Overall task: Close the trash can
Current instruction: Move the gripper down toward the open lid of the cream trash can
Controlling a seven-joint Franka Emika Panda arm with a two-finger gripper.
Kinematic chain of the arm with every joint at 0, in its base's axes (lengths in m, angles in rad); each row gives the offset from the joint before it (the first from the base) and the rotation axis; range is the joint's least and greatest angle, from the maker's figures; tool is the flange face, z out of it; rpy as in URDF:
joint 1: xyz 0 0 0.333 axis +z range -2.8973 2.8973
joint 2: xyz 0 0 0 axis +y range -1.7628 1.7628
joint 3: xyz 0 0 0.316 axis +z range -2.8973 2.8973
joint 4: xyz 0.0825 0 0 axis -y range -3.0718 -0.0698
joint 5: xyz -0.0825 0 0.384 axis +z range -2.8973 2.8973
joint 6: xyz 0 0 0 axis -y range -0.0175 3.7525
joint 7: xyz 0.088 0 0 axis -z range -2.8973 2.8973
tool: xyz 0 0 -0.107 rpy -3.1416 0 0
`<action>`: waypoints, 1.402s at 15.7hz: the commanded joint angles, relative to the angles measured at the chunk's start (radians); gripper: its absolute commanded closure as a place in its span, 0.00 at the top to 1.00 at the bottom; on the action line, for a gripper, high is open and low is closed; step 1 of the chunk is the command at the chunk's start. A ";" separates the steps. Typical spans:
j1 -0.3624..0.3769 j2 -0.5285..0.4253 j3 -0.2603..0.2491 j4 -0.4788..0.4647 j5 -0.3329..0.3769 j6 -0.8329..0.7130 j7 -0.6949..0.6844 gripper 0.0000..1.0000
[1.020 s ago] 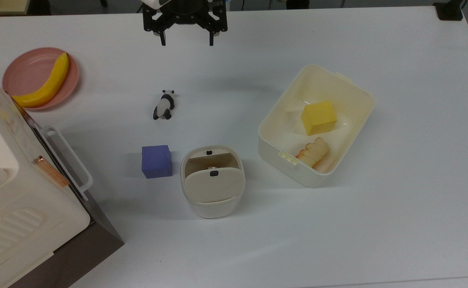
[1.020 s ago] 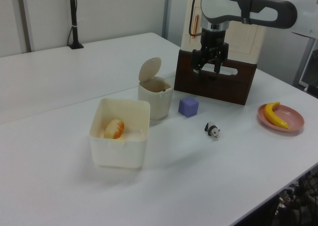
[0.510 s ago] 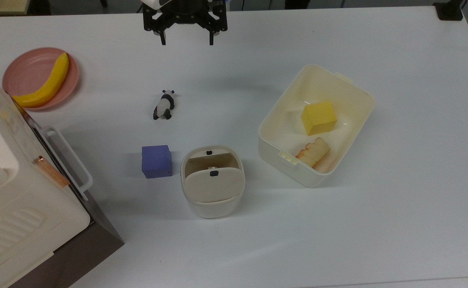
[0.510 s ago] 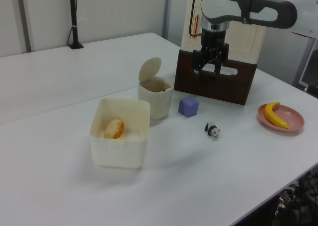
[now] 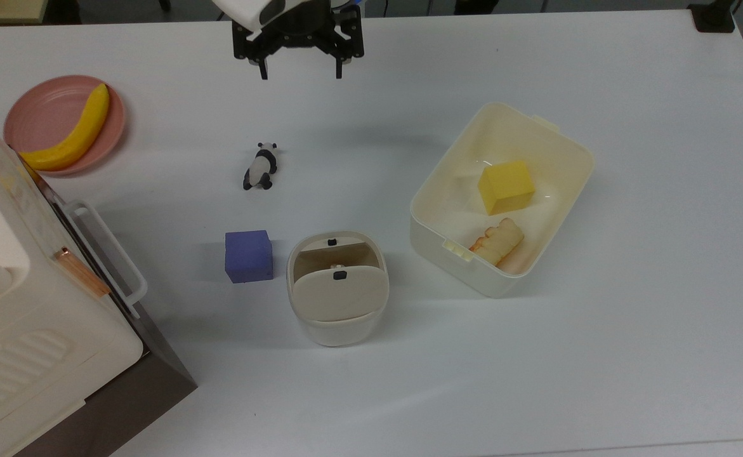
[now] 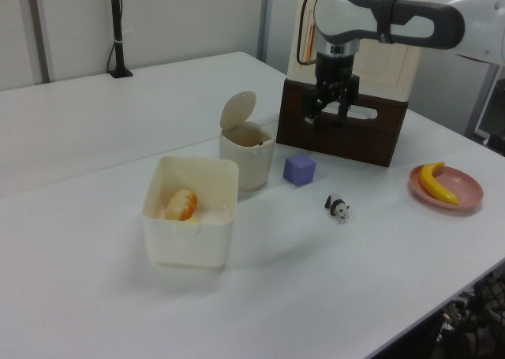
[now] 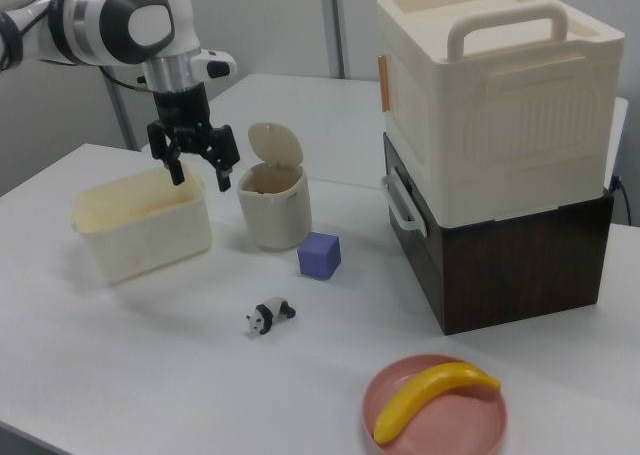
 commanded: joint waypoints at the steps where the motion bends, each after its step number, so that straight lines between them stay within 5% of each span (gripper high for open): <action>1: -0.006 0.022 -0.002 -0.010 0.019 0.008 -0.027 1.00; 12: -0.041 0.042 -0.057 -0.109 0.009 0.060 -0.013 1.00; 22: -0.052 0.124 -0.064 -0.255 -0.015 0.385 0.183 0.96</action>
